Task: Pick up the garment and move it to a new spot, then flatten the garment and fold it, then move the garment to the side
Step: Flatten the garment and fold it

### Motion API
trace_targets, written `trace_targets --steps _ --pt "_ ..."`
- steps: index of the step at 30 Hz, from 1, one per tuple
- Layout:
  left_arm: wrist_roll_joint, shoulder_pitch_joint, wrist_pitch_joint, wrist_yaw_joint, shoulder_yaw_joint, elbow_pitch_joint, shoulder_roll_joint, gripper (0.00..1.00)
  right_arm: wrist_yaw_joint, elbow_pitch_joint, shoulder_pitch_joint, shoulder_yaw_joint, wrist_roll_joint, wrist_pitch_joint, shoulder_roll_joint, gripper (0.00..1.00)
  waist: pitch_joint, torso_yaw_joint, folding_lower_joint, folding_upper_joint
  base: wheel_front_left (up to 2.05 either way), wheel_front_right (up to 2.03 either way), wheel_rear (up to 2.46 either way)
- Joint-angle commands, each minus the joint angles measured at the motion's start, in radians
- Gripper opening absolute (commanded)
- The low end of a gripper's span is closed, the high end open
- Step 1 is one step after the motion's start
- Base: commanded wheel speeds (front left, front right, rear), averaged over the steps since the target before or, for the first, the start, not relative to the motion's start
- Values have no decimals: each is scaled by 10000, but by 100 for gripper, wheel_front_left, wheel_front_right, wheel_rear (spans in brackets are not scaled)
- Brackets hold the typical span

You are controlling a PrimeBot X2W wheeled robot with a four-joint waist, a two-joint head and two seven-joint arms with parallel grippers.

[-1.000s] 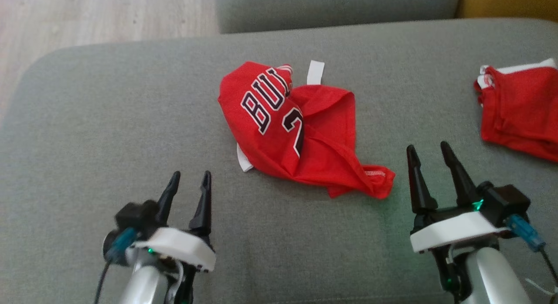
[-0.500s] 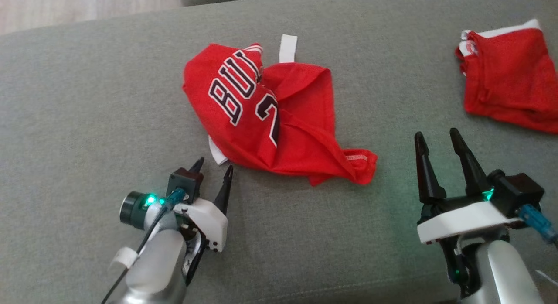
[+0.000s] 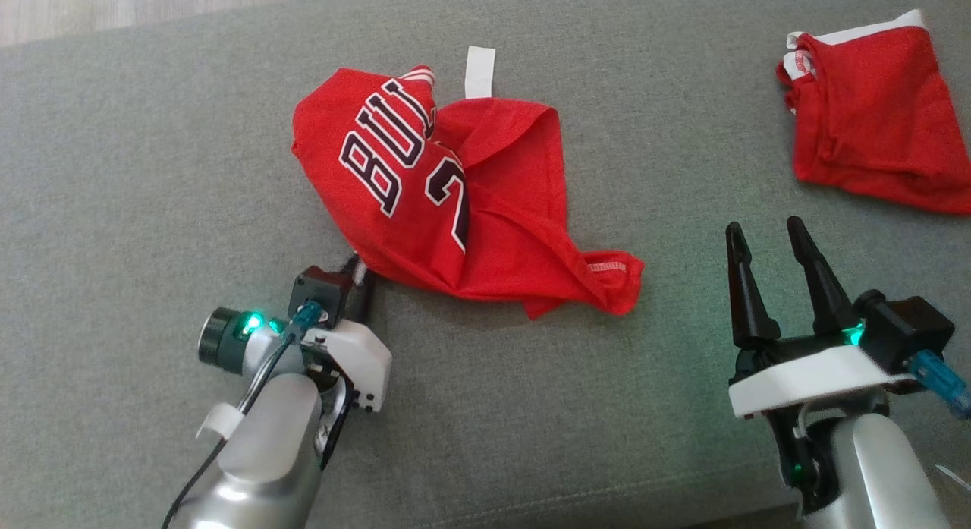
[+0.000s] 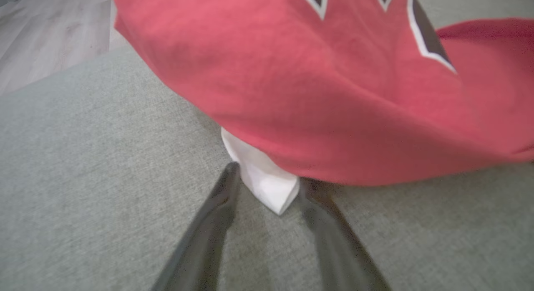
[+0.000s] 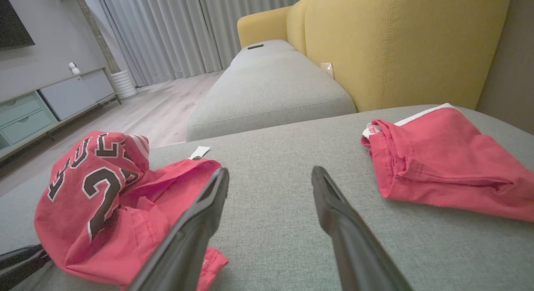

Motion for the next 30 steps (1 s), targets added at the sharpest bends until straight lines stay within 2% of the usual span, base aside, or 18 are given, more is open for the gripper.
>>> trace_targets --steps 1,7,10,15,24,26,30 --pt "26 -382 -122 42 255 -253 160 0 44 -372 -312 237 81 -61 -9 100 -9 12 -1 0 0 0 0" --pt "32 -144 -122 298 393 -841 267 0 44 -296 -258 179 88 -76 -9 100 -264 250 -1 0 0 0 0" --pt "52 76 -122 592 581 -1497 409 0 44 -269 -264 323 115 -69 -9 100 -434 354 -1 0 0 0 0" --pt "119 607 -122 1107 1070 -3615 753 0 44 -197 -188 423 279 -127 -9 100 -766 502 -1 0 0 0 0" --pt "1130 994 -122 2136 1376 -7349 1710 0 44 213 163 685 670 -382 -9 100 -1304 959 -1 0 0 0 0" --pt "1472 1088 -122 2322 1269 -7686 2054 0 44 287 184 737 739 -423 -9 100 -1405 1067 -1 0 0 0 0" --pt "1846 1534 -122 2514 950 -7347 2618 0 44 407 200 896 870 -465 -9 100 -1566 1274 -1 0 0 0 0"
